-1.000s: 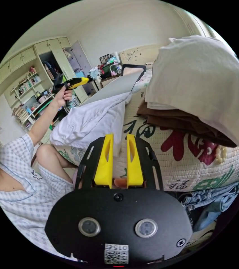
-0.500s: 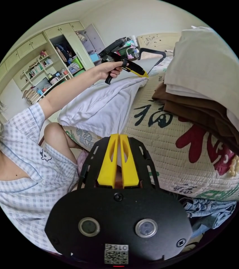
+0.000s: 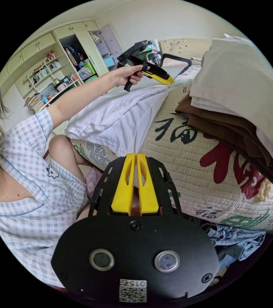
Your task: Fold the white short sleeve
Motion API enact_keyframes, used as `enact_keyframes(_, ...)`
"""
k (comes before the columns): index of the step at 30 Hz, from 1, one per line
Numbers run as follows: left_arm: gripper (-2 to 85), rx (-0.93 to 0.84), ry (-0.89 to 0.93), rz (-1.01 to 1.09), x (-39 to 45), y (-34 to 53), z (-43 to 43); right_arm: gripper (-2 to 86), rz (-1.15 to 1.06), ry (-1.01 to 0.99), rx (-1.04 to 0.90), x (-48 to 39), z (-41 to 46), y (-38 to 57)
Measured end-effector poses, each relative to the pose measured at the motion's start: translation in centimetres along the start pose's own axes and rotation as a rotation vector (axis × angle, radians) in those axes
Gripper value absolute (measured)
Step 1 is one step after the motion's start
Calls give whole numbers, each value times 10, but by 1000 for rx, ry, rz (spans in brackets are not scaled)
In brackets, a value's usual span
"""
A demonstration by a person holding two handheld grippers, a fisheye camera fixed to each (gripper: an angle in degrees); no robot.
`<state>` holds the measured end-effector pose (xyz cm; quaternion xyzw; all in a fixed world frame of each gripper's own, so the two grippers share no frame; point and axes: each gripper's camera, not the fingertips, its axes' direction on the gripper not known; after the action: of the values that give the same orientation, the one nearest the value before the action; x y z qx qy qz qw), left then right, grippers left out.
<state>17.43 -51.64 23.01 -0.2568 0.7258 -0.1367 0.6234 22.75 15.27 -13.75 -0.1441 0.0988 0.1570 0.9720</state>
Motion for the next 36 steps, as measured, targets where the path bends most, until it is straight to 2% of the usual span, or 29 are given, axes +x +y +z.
enact_keyframes(6,17,-42,-114,61,10,0,5,-9,5,-2,14,2,-4,2)
enact_keyframes(12,-6,0,-152,25,-2,6,-12,-9,31,-5,61,5,-13,8)
enact_keyframes(20,-8,196,-86,-14,-7,3,-77,-8,133,68,291,2,-55,35)
enact_keyframes(24,-8,300,19,17,-6,6,-123,-6,139,-12,485,-7,-84,53)
enact_keyframes(26,-8,374,93,56,-9,22,-164,-5,103,-72,592,-22,-97,59)
enact_keyframes(29,-8,466,146,85,-24,60,-222,-4,-4,-144,643,-56,-100,48)
enact_keyframes(36,-8,593,253,-18,-116,174,-324,-4,-303,-305,504,-157,-51,-27)
